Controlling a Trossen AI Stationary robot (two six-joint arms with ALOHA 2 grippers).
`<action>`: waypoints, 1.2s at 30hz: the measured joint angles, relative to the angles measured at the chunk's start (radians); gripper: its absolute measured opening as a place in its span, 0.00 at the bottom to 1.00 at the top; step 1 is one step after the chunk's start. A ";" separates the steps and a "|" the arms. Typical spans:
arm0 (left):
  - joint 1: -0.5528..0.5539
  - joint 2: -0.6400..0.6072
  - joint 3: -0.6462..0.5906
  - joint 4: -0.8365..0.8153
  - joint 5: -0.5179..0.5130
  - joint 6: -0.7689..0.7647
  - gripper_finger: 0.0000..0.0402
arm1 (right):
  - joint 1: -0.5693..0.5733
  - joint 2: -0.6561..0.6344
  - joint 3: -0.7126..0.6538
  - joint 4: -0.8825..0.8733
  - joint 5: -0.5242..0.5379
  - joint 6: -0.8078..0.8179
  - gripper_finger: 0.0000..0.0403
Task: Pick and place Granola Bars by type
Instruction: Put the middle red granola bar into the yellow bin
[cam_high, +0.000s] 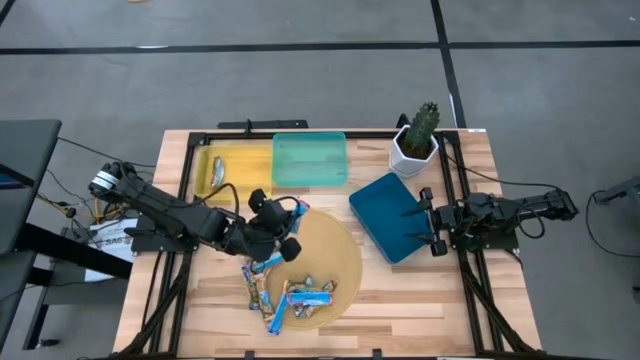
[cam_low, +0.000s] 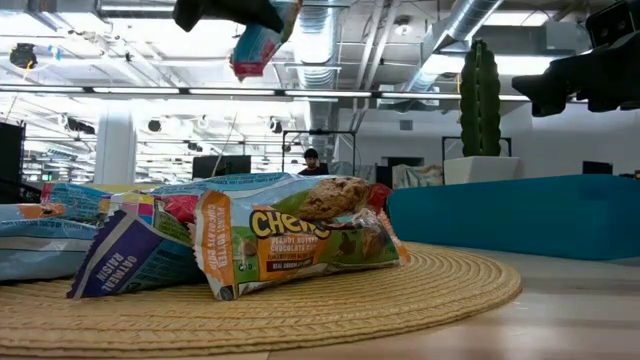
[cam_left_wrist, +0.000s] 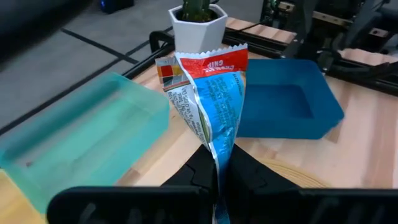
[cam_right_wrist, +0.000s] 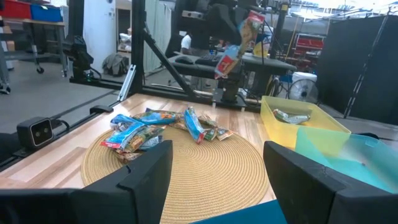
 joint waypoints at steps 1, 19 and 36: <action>0.009 0.000 0.000 -0.005 -0.001 0.000 0.02 | 0.000 0.000 0.000 0.000 0.000 0.000 0.61; 0.352 -0.006 0.000 -0.250 0.034 0.032 0.02 | 0.000 0.000 0.000 0.000 0.000 0.000 0.61; 0.706 -0.096 0.000 -0.749 0.115 -0.152 0.02 | 0.000 0.000 0.000 0.001 0.000 0.000 0.61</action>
